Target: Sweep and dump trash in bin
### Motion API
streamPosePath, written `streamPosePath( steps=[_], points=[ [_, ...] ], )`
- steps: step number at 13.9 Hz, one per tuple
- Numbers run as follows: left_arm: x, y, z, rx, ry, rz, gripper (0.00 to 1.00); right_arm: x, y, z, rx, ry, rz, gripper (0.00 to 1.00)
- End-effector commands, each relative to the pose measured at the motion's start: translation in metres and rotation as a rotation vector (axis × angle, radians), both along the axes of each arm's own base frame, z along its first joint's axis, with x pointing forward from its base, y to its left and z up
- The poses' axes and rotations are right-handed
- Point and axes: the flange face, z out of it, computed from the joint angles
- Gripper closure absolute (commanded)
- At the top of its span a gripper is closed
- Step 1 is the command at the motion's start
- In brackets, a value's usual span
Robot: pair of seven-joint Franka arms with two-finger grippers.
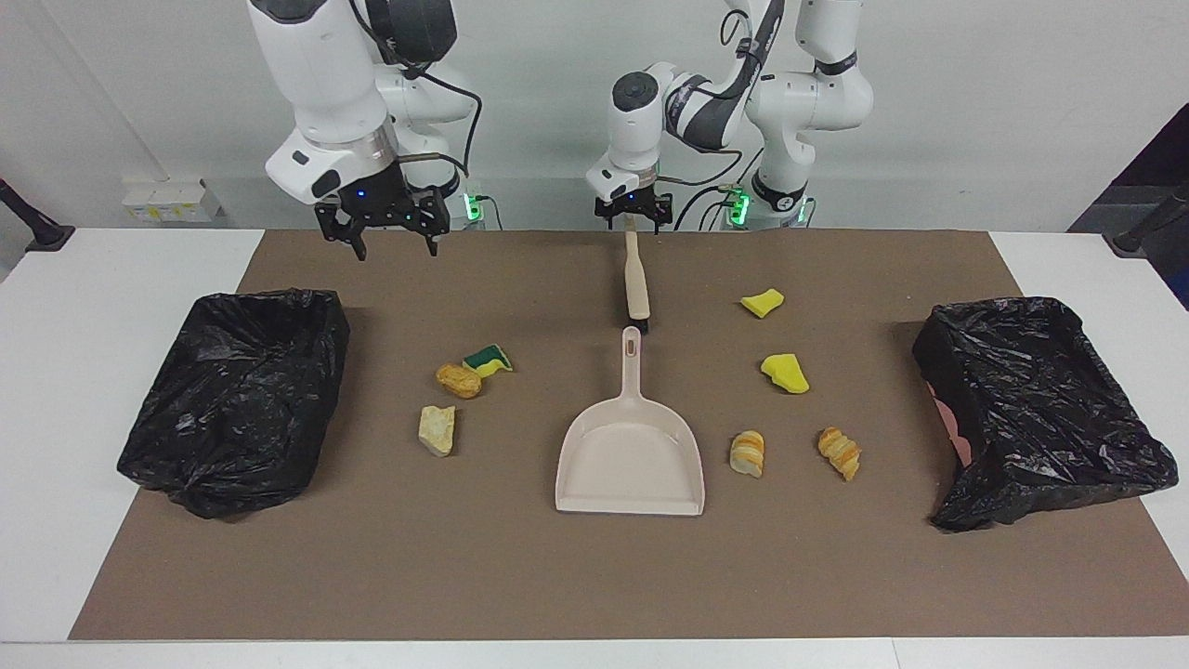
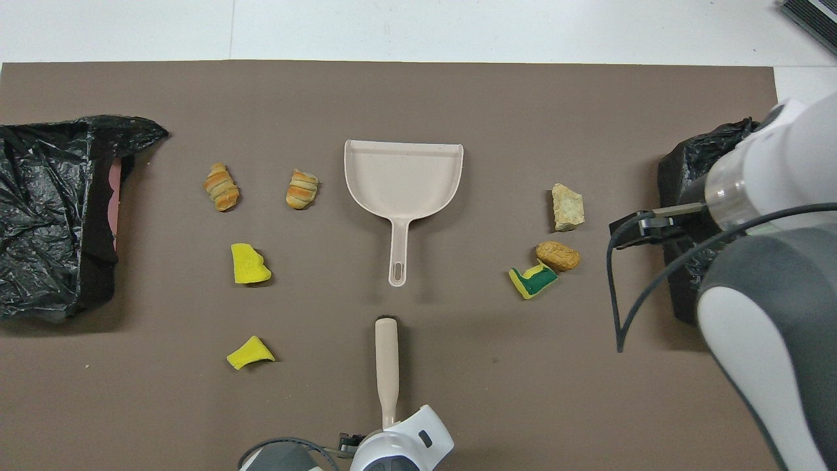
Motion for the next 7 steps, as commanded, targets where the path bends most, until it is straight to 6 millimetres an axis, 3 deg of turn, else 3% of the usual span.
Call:
streamPosePath(
  steps=[1,3,6,7],
  points=[
    [-0.003,0.005,-0.007,-0.007,-0.001,0.015,0.04,0.019,0.032,-0.021,0.035,-0.039,-0.025,0.00],
    [-0.003,0.004,-0.007,-0.018,0.012,0.027,0.33,0.025,0.075,-0.052,0.034,-0.027,-0.042,0.00],
    [-0.009,0.001,-0.007,-0.019,0.020,0.014,0.73,0.038,0.118,-0.088,0.052,-0.035,-0.112,0.00],
    [-0.009,0.001,-0.007,-0.018,0.026,0.001,0.95,0.036,0.137,-0.099,0.050,-0.041,-0.116,0.00]
  ],
)
